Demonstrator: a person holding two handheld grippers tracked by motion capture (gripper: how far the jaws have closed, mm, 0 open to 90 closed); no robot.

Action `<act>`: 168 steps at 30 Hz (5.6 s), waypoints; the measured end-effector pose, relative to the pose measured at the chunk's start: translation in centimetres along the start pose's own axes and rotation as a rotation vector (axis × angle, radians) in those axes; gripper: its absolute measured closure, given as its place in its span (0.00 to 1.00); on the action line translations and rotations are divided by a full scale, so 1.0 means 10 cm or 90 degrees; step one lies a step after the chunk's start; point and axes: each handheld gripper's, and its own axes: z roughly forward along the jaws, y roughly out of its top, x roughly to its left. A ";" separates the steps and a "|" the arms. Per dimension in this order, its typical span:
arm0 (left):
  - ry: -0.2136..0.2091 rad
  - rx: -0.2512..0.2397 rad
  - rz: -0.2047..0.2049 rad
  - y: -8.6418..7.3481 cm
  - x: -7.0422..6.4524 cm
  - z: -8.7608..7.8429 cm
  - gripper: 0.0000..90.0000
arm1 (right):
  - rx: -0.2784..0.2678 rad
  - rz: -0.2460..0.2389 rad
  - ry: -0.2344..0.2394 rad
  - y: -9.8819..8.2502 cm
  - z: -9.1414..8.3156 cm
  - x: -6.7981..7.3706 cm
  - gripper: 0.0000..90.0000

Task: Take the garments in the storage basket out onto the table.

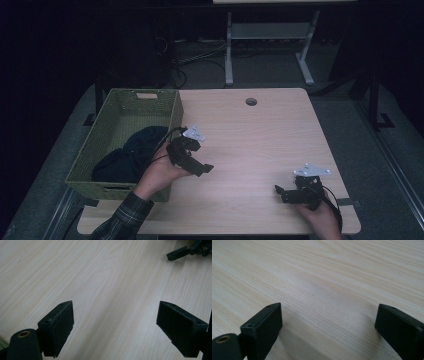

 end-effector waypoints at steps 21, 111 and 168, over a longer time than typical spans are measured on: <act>0.018 0.004 -0.002 0.00 0.12 -0.26 0.16 | 0.000 -0.001 0.001 0.00 0.00 0.00 0.08; 0.124 0.027 -0.142 -1.02 1.32 -0.93 0.14 | -0.001 -0.002 0.000 0.00 0.00 0.00 0.08; 0.030 0.161 -0.152 -1.19 1.34 -0.45 0.70 | -0.001 -0.003 0.000 0.00 0.00 0.00 0.08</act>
